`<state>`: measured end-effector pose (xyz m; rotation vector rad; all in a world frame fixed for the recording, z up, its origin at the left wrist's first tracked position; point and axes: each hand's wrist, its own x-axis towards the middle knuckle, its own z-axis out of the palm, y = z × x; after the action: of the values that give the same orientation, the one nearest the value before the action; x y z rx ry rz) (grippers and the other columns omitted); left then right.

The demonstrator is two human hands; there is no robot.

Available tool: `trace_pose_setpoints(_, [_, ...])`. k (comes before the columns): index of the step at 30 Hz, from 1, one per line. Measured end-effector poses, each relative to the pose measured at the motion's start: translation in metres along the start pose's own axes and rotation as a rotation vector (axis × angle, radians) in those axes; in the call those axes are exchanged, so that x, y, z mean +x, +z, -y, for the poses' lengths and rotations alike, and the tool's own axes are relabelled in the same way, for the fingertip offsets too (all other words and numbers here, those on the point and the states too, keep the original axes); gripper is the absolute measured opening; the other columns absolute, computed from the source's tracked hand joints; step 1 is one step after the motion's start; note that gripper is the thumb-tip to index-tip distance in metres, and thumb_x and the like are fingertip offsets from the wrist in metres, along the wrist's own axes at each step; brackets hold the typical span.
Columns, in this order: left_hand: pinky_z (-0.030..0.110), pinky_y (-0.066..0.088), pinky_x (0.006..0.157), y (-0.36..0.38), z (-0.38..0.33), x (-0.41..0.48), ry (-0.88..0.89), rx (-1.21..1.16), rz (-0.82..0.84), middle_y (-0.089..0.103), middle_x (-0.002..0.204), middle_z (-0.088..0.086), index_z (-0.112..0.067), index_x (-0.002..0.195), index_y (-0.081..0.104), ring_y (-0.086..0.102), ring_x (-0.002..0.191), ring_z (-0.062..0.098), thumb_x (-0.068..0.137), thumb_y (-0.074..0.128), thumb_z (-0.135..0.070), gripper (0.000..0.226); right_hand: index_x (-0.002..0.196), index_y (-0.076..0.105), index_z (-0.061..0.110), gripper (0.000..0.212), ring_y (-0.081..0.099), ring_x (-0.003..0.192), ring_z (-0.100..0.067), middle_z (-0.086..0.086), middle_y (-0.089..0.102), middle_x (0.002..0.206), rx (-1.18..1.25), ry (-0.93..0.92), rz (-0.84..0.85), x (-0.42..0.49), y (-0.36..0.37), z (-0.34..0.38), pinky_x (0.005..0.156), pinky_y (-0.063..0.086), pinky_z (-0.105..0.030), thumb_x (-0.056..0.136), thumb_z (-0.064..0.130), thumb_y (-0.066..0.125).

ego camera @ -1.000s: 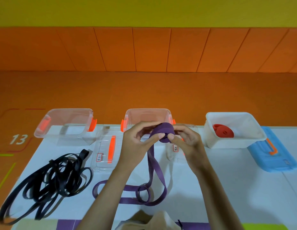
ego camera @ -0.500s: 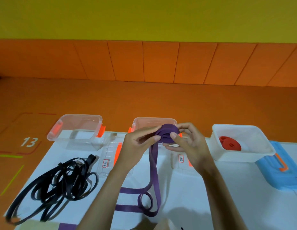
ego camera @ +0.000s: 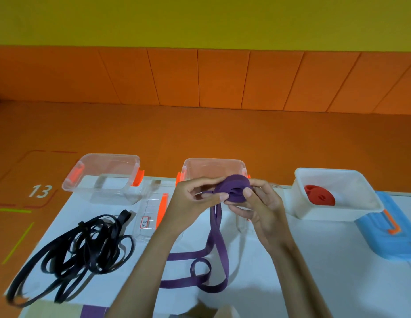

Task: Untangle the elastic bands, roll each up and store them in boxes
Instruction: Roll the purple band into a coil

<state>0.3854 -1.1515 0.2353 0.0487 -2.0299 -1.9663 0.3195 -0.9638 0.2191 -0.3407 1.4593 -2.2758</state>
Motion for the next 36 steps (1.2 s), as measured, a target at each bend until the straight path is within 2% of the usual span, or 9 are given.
trace_pose_setpoints(4, [0.019,0.057,0.089,0.008,0.008,-0.004,0.053,-0.021,-0.096,0.080,0.113,-0.005,-0.033,0.115,0.080,0.076,0.107,0.013,0.086,0.086,-0.007,0.039,0.112,0.076,0.019,0.026,0.076,0.103,-0.031,-0.012,0.076,0.117,-0.070,0.029,-0.006,0.001,-0.005,-0.008,0.069,0.064,-0.036,0.087,0.026,0.081])
trace_pose_setpoints(10, [0.024,0.059,0.088,0.014,0.021,-0.011,0.071,-0.013,-0.197,0.081,0.103,0.001,-0.031,0.093,0.083,0.076,0.104,0.021,0.078,0.093,-0.017,0.022,0.116,0.073,0.032,0.035,0.078,0.081,-0.030,-0.010,0.079,0.102,-0.304,0.075,0.092,0.000,-0.018,-0.011,0.064,0.061,-0.030,0.084,0.032,0.086])
trace_pose_setpoints(17, [0.034,0.059,0.099,0.013,0.030,-0.006,0.094,0.075,-0.147,0.077,0.116,-0.005,-0.042,0.112,0.081,0.071,0.116,0.024,0.084,0.087,-0.030,0.031,0.110,0.071,0.030,0.018,0.079,0.084,-0.035,-0.013,0.079,0.103,-0.246,0.086,0.063,0.005,-0.019,-0.001,0.064,0.064,-0.033,0.096,0.043,0.071])
trace_pose_setpoints(20, [0.030,0.059,0.098,0.011,0.031,-0.005,0.059,0.014,-0.116,0.076,0.118,-0.002,-0.041,0.117,0.080,0.071,0.117,0.025,0.084,0.086,-0.029,0.036,0.112,0.069,0.025,0.026,0.079,0.086,-0.035,-0.016,0.079,0.102,-0.231,0.116,0.112,0.007,-0.018,-0.007,0.066,0.064,-0.034,0.096,0.046,0.070])
trace_pose_setpoints(23, [0.024,0.059,0.091,0.011,0.031,-0.003,0.053,0.023,-0.155,0.079,0.113,-0.003,-0.039,0.114,0.080,0.074,0.109,0.021,0.081,0.090,-0.028,0.036,0.107,0.075,0.035,0.011,0.077,0.086,-0.024,-0.004,0.079,0.103,-0.382,0.086,0.137,0.012,-0.026,-0.005,0.066,0.063,-0.031,0.099,0.040,0.069])
trace_pose_setpoints(27, [0.023,0.058,0.087,0.020,0.032,-0.001,0.061,0.007,-0.204,0.080,0.106,-0.002,-0.037,0.101,0.081,0.075,0.104,0.021,0.077,0.093,-0.025,0.030,0.110,0.077,0.034,0.015,0.073,0.106,-0.016,0.002,0.077,0.112,-0.447,0.033,0.165,0.016,-0.036,-0.006,0.086,0.060,-0.029,0.097,0.035,0.071])
trace_pose_setpoints(30, [0.025,0.059,0.088,0.019,0.029,0.002,0.081,0.010,-0.191,0.081,0.102,0.000,-0.034,0.096,0.083,0.076,0.102,0.021,0.074,0.094,-0.020,0.028,0.133,0.064,0.046,0.041,0.072,0.110,-0.019,0.003,0.076,0.105,-0.474,-0.008,0.191,0.018,-0.041,-0.004,0.098,0.055,-0.026,0.093,0.043,0.075])
trace_pose_setpoints(32, [0.029,0.061,0.088,0.015,0.030,0.003,0.071,0.025,-0.186,0.081,0.099,0.002,-0.029,0.094,0.084,0.076,0.099,0.023,0.075,0.095,-0.011,0.028,0.138,0.061,0.046,0.054,0.074,0.100,-0.023,-0.001,0.073,0.095,-0.426,0.030,0.223,0.021,-0.043,0.000,0.090,0.060,-0.031,0.087,0.049,0.080])
trace_pose_setpoints(36, [0.036,0.062,0.088,0.016,0.030,-0.001,0.056,0.060,-0.188,0.081,0.099,0.004,-0.022,0.094,0.082,0.076,0.099,0.026,0.076,0.093,-0.004,0.027,0.115,0.072,0.037,0.028,0.075,0.093,-0.026,0.000,0.073,0.104,-0.426,0.029,0.221,0.028,-0.037,0.008,0.067,0.061,-0.031,0.089,0.043,0.079])
